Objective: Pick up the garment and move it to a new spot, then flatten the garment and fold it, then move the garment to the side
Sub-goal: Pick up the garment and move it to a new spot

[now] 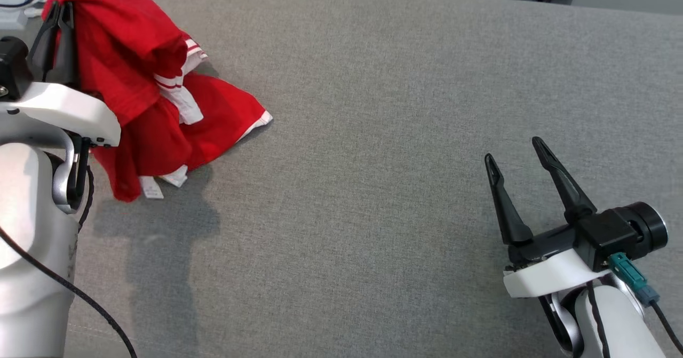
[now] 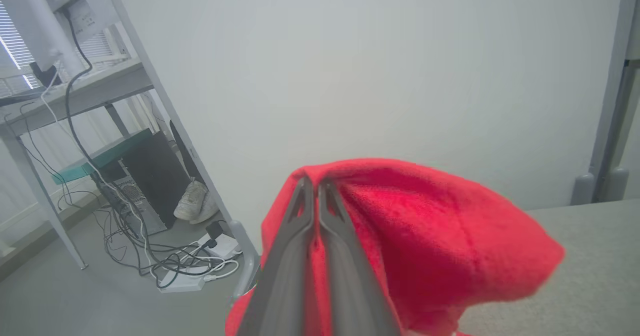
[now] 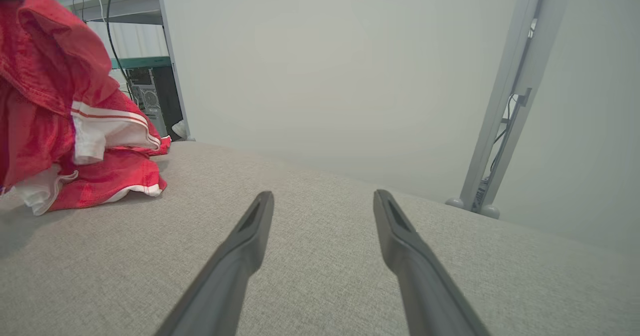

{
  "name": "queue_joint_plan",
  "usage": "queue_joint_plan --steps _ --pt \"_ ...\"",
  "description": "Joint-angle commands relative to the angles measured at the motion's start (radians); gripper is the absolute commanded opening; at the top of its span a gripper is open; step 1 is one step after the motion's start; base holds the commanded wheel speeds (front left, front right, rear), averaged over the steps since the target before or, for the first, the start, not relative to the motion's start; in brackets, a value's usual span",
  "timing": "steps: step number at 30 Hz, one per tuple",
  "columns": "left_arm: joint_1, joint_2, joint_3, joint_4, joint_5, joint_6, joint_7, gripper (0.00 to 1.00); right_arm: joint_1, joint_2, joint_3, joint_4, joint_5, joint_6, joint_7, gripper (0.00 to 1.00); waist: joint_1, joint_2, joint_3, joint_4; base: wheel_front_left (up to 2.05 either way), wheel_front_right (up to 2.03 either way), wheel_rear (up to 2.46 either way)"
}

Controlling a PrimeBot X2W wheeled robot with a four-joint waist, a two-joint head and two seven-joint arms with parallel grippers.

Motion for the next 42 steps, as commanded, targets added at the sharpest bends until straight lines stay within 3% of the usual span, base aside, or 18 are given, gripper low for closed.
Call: queue_joint_plan --steps 1,12,22,33,42 --pt "0.015 -0.001 0.008 -0.057 -0.014 0.009 -0.007 0.0 0.011 0.0 -0.008 0.004 0.01 0.0 -0.001 1.0 0.0 0.0 -0.04 -0.008 0.0 0.0 0.0" --pt "0.077 -0.068 -0.028 -0.421 -0.061 0.022 0.051 0.0 0.017 0.019 -0.039 0.002 0.026 0.0 -0.001 1.0 0.0 0.0 -0.112 -0.07 0.0 0.0 0.0" --pt "0.107 -0.198 -0.192 -0.597 -0.069 0.024 0.144 0.0 -0.012 0.021 -0.117 -0.027 0.038 0.0 -0.001 1.0 0.0 0.0 -0.08 -0.212 0.0 0.0 0.0" --pt "0.074 -0.252 -0.359 -0.517 -0.093 0.1 0.079 0.0 -0.045 0.021 -0.222 -0.067 0.117 0.0 -0.001 1.0 0.0 0.0 -0.013 -0.435 0.0 0.0 0.0" --pt "0.09 -0.239 -0.526 -0.196 0.043 0.116 0.007 0.0 -0.044 0.022 -0.227 -0.067 0.16 0.0 -0.001 1.0 0.0 0.0 0.019 -0.54 0.0 0.0 0.0"
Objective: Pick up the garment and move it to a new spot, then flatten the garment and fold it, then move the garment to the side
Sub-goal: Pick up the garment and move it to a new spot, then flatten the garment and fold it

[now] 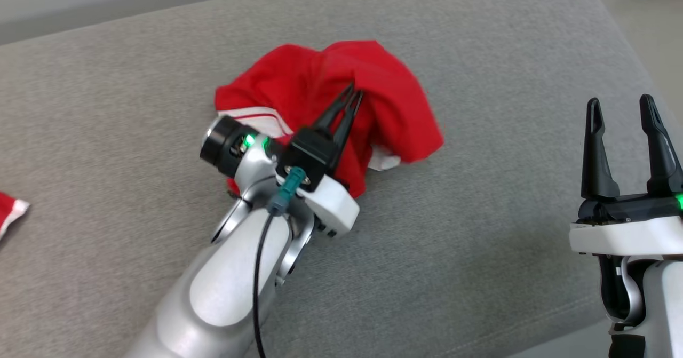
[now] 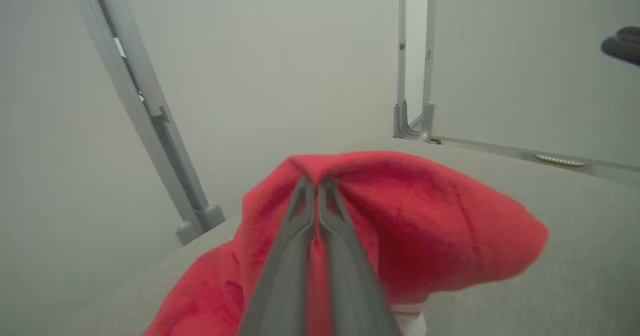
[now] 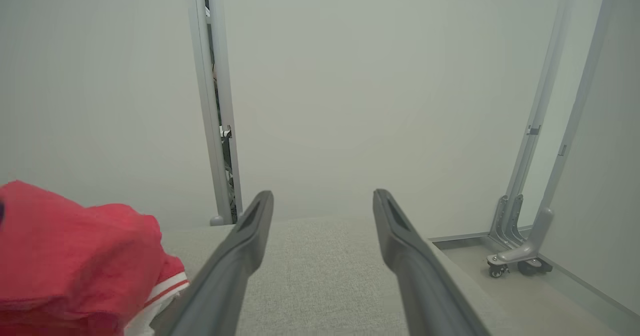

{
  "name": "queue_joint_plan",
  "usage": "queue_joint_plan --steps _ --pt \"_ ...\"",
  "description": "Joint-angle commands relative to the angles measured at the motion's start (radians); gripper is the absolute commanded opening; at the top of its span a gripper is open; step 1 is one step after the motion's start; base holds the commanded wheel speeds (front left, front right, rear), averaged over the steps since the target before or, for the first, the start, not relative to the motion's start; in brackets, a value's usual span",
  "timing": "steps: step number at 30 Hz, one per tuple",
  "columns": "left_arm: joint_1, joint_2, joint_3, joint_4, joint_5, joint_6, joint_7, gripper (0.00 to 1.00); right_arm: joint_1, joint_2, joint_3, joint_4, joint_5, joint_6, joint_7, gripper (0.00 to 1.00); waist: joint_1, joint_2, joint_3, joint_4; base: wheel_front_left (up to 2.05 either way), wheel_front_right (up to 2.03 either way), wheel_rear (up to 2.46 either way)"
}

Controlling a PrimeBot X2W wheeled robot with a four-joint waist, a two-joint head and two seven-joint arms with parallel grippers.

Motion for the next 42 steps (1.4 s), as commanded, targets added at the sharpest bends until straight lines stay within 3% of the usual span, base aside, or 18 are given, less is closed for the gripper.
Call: queue_joint_plan --steps 1,2,4,5,15,27,35,42 --pt "0.001 0.014 -0.013 0.044 0.018 -0.001 -0.002 0.0 -0.005 -0.004 0.003 0.001 0.006 0.0 -0.001 1.0 0.0 0.0 0.014 -0.025 0.0 0.0 0.0" --pt "0.0 0.02 -0.022 0.083 0.031 0.004 -0.001 0.09 -0.002 -0.003 0.005 0.004 0.01 0.0 -0.001 1.0 0.0 0.0 0.013 -0.028 0.0 0.0 0.0" --pt "-0.001 0.017 -0.032 0.132 0.035 0.007 -0.019 0.62 0.004 -0.003 0.017 0.01 0.009 0.0 -0.001 1.0 0.0 0.0 0.009 -0.027 0.0 0.0 0.0" --pt "0.005 0.015 -0.027 0.154 0.016 0.001 -0.015 1.0 0.008 -0.003 0.023 0.011 0.01 0.0 -0.001 1.0 0.0 0.0 0.005 -0.023 0.0 0.0 0.0" --pt "0.018 0.023 0.038 0.132 -0.043 0.039 -0.108 1.0 0.038 -0.004 0.042 0.025 -0.019 0.0 -0.001 1.0 0.0 0.0 -0.066 0.08 0.0 0.0 0.0" --pt "0.205 0.156 0.138 -0.079 -0.044 0.101 -0.134 1.0 0.083 -0.004 0.12 0.035 -0.076 0.0 -0.001 1.0 0.0 0.0 -0.141 0.226 0.0 0.0 0.0" --pt "0.413 0.119 0.223 -0.218 -0.03 0.135 -0.134 1.0 0.107 -0.004 0.169 0.054 -0.111 0.0 -0.001 1.0 0.0 0.0 -0.15 0.286 0.0 0.0 0.0" --pt "0.466 0.071 0.3 -0.231 -0.009 0.082 -0.134 1.0 0.114 -0.004 0.201 0.088 -0.095 0.0 -0.001 1.0 0.0 0.0 -0.139 0.315 0.0 0.0 0.0"
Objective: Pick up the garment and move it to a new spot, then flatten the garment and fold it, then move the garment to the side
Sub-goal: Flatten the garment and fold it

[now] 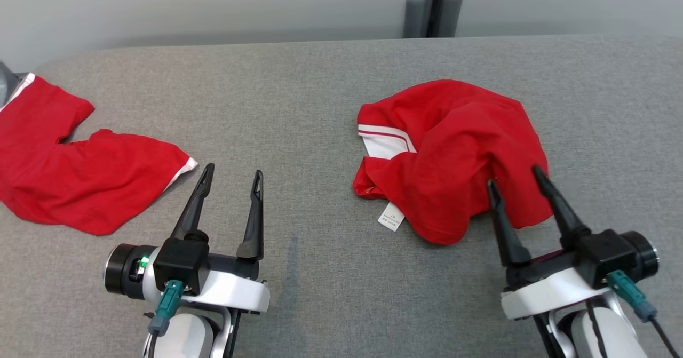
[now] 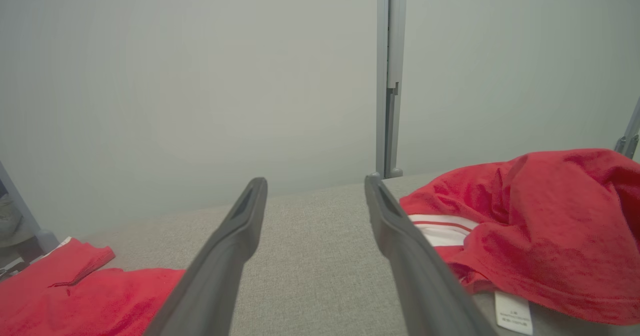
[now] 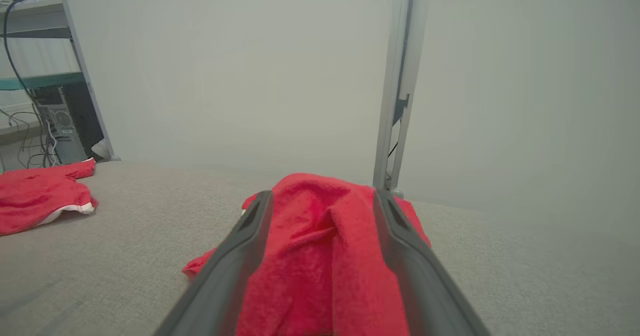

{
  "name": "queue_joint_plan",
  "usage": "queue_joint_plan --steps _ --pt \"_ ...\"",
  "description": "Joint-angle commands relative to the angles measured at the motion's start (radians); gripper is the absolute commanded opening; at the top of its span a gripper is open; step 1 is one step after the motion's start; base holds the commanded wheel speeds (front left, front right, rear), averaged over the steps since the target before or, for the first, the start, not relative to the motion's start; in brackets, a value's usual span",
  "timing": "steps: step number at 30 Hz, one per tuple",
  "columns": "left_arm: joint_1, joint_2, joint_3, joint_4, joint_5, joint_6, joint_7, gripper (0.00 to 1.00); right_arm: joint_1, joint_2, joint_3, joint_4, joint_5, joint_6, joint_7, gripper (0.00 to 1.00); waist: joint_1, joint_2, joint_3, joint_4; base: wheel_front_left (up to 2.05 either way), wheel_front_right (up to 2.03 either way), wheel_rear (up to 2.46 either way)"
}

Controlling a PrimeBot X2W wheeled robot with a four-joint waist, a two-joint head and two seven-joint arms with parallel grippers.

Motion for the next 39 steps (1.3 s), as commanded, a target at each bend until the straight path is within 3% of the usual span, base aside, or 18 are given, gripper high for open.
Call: queue_joint_plan --steps 1,19,20,26,32,39 --pt "-0.002 -0.005 0.017 0.002 0.017 -0.016 -0.004 1.0 0.007 -0.005 0.012 0.016 -0.001 0.0 -0.001 1.0 0.0 0.0 0.006 0.009 0.0 0.0 0.0" --pt "-0.019 -0.067 0.059 0.045 0.076 -0.088 -0.004 1.0 -0.101 -0.005 0.113 0.403 0.064 0.0 -0.001 1.0 0.0 0.0 0.059 0.105 0.0 0.0 0.0" --pt "-0.021 -0.069 0.057 0.047 0.077 -0.09 -0.004 1.0 -0.112 -0.005 0.126 0.422 0.064 0.0 -0.001 0.0 0.0 0.0 0.059 0.111 0.0 0.0 0.0" --pt "-0.017 -0.076 0.051 0.056 0.076 -0.09 -0.004 1.0 -0.165 -0.005 0.176 0.385 0.098 0.0 -0.001 0.0 0.0 0.0 0.046 0.135 0.0 0.0 0.0" --pt "0.005 -0.078 0.06 0.062 0.052 -0.09 -0.004 1.0 -0.239 -0.004 0.313 0.308 0.143 0.0 -0.001 0.0 0.0 0.0 0.015 0.139 0.0 0.0 0.0" --pt "0.023 -0.077 0.068 0.053 -0.029 -0.075 -0.004 1.0 -0.477 -0.005 0.459 0.204 0.248 0.0 -0.001 0.0 0.0 0.0 -0.021 0.123 0.0 0.0 0.0"
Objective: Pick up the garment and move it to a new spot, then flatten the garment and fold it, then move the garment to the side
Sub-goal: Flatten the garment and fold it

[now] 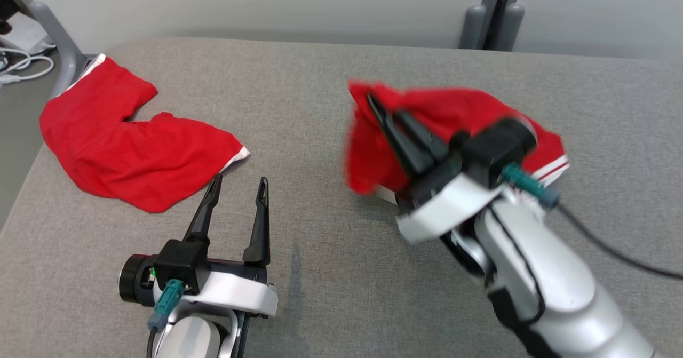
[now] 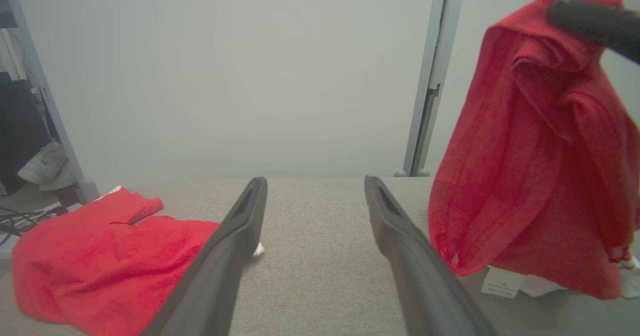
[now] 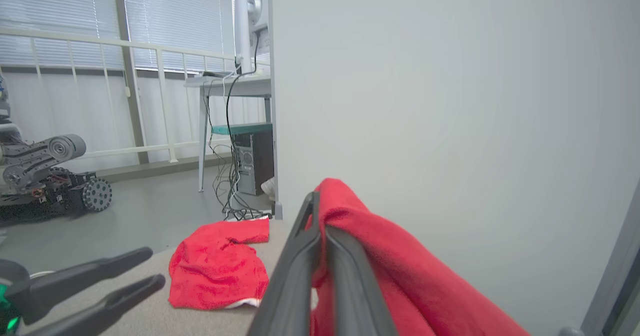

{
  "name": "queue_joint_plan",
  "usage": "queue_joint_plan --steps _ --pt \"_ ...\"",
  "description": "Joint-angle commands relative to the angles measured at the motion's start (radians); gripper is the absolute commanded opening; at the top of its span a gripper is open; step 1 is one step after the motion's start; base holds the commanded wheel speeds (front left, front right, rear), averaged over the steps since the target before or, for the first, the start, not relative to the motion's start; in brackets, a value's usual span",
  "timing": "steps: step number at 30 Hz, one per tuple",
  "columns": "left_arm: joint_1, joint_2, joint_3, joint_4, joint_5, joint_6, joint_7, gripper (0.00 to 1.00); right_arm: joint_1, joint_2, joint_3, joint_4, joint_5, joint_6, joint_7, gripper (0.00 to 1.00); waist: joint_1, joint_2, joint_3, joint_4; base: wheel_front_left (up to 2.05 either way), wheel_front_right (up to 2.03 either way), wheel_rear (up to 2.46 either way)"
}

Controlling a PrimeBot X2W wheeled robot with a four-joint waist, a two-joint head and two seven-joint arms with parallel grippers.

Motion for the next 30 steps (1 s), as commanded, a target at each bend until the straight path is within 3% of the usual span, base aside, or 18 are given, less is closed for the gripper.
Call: queue_joint_plan --steps 1,4,8,16,22,29,30 --pt "0.014 0.004 0.005 0.001 0.0 0.005 -0.004 1.0 -0.048 -0.005 0.004 -0.035 0.036 0.0 -0.001 0.0 0.0 0.0 -0.012 -0.008 0.0 0.0 0.0" --pt "0.019 0.004 0.009 0.002 -0.001 0.009 -0.004 1.0 -0.131 -0.007 -0.041 -0.116 0.115 0.0 -0.001 0.0 0.0 0.0 -0.024 -0.02 0.0 0.0 0.0" --pt "0.032 0.004 0.014 -0.002 0.002 0.016 -0.004 1.0 -0.133 -0.006 -0.197 -0.16 0.204 0.0 -0.001 0.0 0.0 0.0 -0.033 -0.043 0.0 0.0 0.0" --pt "0.007 0.004 0.008 -0.011 0.01 0.012 -0.004 1.0 0.124 -0.049 -0.505 0.109 0.243 0.0 0.008 0.0 0.0 0.0 0.006 -0.09 0.0 0.0 0.0" --pt "-0.012 0.004 0.015 -0.002 0.021 0.0 -0.004 1.0 0.245 -0.061 -0.659 0.241 0.275 0.0 0.0 0.0 0.0 0.0 0.032 -0.115 0.0 0.0 0.0" --pt "-0.031 0.004 0.03 0.008 0.043 -0.012 -0.004 1.0 0.295 -0.04 -0.754 0.306 0.294 0.0 -0.002 0.0 0.0 0.0 0.054 -0.165 0.0 0.0 0.0" --pt "-0.033 0.004 0.028 0.009 0.045 -0.014 -0.004 1.0 0.292 -0.04 -0.764 0.307 0.289 0.0 -0.003 0.32 0.0 0.0 0.055 -0.171 0.0 0.0 0.0"
